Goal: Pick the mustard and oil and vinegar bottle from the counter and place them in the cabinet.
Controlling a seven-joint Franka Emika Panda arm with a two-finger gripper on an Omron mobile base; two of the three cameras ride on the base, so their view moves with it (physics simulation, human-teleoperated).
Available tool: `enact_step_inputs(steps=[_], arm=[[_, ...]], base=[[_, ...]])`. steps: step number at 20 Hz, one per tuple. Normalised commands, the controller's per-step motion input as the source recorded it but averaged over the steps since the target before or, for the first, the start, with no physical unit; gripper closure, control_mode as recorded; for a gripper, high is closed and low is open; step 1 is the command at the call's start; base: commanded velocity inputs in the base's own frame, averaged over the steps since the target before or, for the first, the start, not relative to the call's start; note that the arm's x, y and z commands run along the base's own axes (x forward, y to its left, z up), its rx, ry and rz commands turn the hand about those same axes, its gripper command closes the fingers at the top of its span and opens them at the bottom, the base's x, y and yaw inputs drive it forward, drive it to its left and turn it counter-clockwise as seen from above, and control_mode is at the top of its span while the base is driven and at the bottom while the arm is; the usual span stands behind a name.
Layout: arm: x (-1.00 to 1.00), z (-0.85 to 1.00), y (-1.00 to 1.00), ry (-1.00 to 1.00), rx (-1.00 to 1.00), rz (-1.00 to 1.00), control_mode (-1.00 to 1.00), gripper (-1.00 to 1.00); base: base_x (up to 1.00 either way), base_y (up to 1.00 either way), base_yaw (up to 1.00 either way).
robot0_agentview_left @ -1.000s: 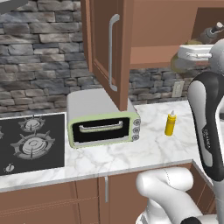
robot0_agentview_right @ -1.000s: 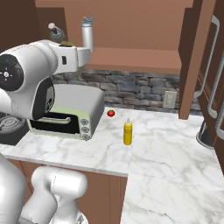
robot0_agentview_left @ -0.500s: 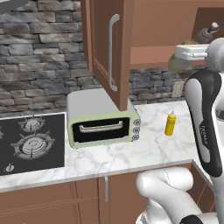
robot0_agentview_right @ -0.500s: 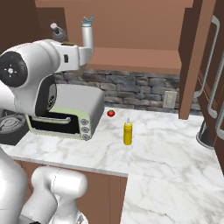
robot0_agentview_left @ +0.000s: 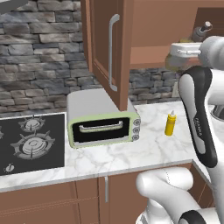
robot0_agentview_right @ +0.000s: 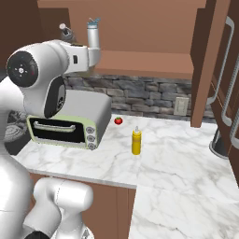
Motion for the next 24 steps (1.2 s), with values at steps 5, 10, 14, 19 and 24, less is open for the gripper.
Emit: enact_step_inputs(steps=[5,10,14,19,24], arm=[[0.31,-0.04,0.0,0.03,0.0,0.0,-1.0,1.0],[0.35,-0.09,0.0,0.04,0.0,0.0,-1.0,1.0],[0.38,-0.07,0.0,0.01,0.0,0.0,-1.0,1.0],[0.37,-0.05,0.0,0.01,0.0,0.0,-1.0,1.0],[0.35,-0.12,0.01,0.01,0.0,0.0,-1.0,1.0]], base=[[0.0,0.0,0.0],[0.0,0.0,0.0],[0.0,0.0,0.0],[0.0,0.0,0.0],[0.0,0.0,0.0]])
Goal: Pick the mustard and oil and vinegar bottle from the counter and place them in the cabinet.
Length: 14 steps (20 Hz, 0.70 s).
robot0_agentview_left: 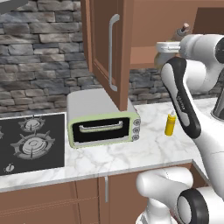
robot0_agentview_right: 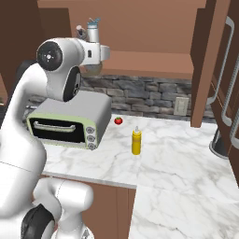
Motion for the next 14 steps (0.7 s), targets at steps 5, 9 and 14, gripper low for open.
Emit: enact_step_inputs(steps=[5,9,14], arm=[[0.34,-0.03,0.0,0.0,0.0,0.0,-1.0,1.0],[0.29,0.0,0.01,0.0,0.0,0.0,-1.0,1.0],[0.36,0.0,0.08,0.0,-0.01,0.0,-1.0,1.0]], base=[[0.0,0.0,0.0],[0.0,0.0,0.0],[0.0,0.0,0.0]])
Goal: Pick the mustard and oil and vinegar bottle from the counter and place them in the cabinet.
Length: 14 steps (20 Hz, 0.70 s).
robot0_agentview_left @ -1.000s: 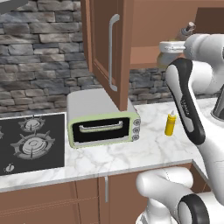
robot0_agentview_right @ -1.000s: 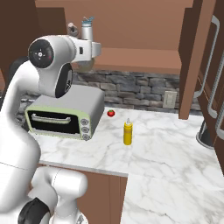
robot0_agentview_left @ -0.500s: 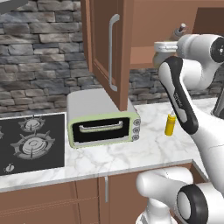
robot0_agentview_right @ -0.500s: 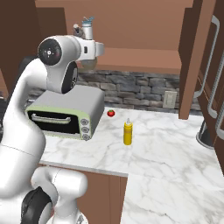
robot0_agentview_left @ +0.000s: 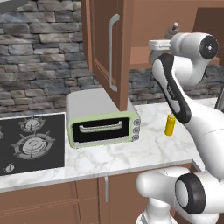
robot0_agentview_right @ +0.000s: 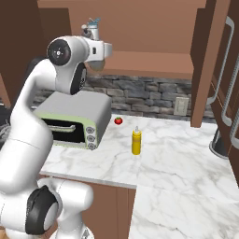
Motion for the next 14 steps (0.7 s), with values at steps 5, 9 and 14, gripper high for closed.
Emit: enact_step_inputs(steps=[5,9,14], arm=[[0.41,0.0,0.08,0.0,-0.01,0.0,-1.0,1.0],[0.43,0.0,0.05,0.0,-0.01,0.0,-1.0,1.0],[0.37,-0.02,0.01,0.0,-0.01,0.0,-1.0,1.0]], base=[[0.0,0.0,0.0],[0.0,0.0,0.0],[0.0,0.0,0.0]])
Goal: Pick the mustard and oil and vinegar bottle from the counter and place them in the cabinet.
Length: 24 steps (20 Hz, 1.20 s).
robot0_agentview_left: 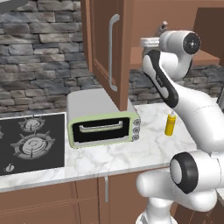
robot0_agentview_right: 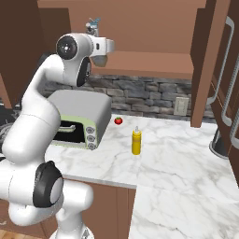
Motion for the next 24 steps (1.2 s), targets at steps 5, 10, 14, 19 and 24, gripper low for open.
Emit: enact_step_inputs(steps=[5,10,14,19,24], arm=[[0.31,-0.14,0.0,0.04,-0.02,0.0,-1.0,1.0],[0.37,-0.09,0.0,0.04,-0.01,0.0,-1.0,1.0],[0.36,-0.08,0.0,0.04,-0.02,0.0,-1.0,1.0],[0.33,-0.18,0.0,0.07,-0.02,0.0,-1.0,1.0],[0.25,-0.18,0.0,0.05,-0.01,0.0,-1.0,1.0]], base=[[0.0,0.0,0.0],[0.0,0.0,0.0],[0.0,0.0,0.0],[0.0,0.0,0.0],[0.0,0.0,0.0]])
